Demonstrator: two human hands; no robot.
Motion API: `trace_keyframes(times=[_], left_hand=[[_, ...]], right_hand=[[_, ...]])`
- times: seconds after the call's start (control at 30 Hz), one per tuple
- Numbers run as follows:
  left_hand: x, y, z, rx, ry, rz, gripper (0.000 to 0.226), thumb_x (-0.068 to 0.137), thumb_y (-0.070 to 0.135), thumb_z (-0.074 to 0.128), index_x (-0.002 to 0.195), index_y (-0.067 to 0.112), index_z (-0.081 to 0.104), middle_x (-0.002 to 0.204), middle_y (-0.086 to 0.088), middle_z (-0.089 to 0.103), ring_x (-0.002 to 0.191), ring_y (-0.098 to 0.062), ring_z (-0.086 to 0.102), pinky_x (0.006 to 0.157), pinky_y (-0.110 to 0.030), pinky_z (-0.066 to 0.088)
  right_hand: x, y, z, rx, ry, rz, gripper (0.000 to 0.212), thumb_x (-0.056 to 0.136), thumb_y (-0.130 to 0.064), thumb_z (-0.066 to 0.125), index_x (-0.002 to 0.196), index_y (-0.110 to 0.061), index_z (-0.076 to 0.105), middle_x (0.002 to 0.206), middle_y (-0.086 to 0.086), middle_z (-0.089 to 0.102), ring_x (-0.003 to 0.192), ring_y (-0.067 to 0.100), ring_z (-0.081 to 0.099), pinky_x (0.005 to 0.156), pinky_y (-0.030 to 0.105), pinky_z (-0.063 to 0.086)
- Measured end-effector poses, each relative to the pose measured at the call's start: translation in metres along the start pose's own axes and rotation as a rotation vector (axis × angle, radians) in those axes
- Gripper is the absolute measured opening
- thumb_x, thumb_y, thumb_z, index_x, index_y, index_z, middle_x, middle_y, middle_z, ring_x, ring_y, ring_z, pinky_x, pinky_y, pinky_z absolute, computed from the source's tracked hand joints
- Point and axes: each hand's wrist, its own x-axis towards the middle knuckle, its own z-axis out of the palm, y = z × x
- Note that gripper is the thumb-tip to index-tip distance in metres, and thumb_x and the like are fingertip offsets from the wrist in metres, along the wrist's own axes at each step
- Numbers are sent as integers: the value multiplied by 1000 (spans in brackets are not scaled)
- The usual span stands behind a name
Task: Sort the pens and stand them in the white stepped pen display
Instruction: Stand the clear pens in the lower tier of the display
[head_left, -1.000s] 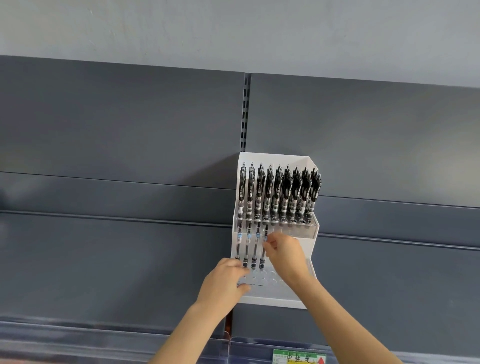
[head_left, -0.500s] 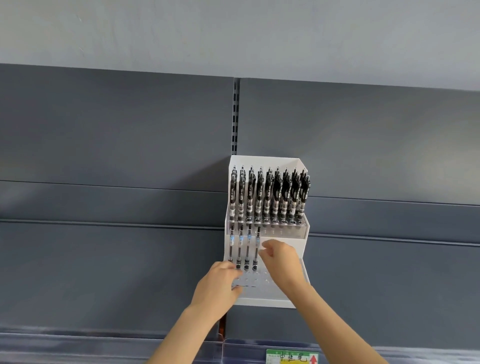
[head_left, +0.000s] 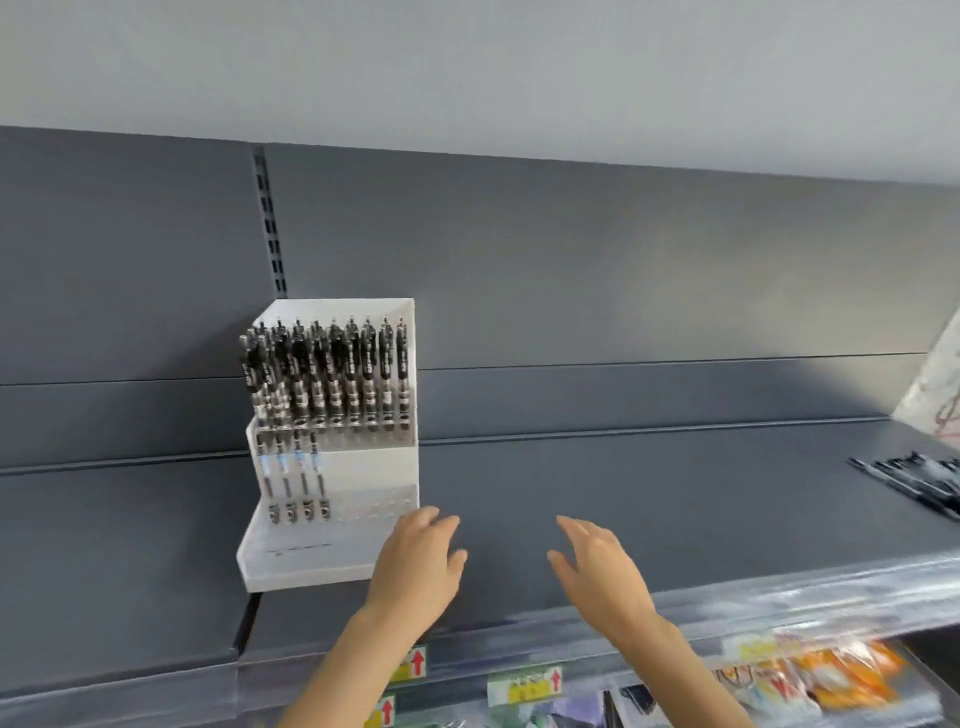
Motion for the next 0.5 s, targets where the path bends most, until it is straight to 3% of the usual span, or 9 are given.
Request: trace_keyframes(times=[0.13,0.5], left_hand=[[-3,67,33,1,-32,-9,49,98,30,41,145,19,31,154,-2,22,143,-18,14,113,-30,24],[8,215,113,-1,-179,116,50,98,31,39,146,17,29,154,-2,21,144,-18,12,113,-29,23]], right_hand=[[-21,69,-28,-41,-56,75,55,99,-32,40,148,-15,23,151,0,32,140,18,26,109,29,31],[-66,214,-101,3,-9,207,56,98,-34,41,148,-17,21,152,0,29,140,17,27,113,31,27]])
